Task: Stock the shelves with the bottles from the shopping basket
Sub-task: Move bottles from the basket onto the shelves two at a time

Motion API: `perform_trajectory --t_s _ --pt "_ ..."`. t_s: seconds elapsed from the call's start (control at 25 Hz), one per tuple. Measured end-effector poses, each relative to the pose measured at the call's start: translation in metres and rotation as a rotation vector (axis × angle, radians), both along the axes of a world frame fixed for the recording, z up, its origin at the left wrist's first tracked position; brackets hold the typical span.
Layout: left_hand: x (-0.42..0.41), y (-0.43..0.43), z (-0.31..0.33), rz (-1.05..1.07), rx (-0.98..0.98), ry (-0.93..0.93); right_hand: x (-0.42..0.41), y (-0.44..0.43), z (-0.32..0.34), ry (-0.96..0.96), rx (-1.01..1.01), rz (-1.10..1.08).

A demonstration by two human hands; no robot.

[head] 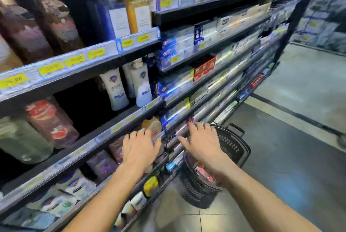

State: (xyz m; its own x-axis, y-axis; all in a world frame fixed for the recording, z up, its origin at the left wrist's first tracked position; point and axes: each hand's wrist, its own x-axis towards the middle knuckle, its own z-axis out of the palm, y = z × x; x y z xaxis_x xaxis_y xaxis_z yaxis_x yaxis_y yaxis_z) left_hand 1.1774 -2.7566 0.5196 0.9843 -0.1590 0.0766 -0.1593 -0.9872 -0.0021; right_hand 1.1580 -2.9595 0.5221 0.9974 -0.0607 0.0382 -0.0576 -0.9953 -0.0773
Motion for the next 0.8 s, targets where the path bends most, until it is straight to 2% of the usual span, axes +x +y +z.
perform_trajectory --t_s 0.2,0.36,0.52,0.8 --pt "0.028 -0.141 -0.008 -0.058 -0.006 0.055 0.02 -0.135 -0.014 0.044 0.004 -0.046" --pt "0.052 -0.204 -0.031 -0.047 -0.023 0.125 0.041 -0.203 -0.029 0.079 -0.005 -0.038" --pt "0.087 -0.246 -0.064 -0.011 -0.041 0.26 0.079 -0.239 -0.061 0.191 -0.01 -0.035" --pt "0.16 -0.291 -0.131 0.008 -0.087 0.393 0.152 -0.277 -0.115 0.319 -0.032 0.01"
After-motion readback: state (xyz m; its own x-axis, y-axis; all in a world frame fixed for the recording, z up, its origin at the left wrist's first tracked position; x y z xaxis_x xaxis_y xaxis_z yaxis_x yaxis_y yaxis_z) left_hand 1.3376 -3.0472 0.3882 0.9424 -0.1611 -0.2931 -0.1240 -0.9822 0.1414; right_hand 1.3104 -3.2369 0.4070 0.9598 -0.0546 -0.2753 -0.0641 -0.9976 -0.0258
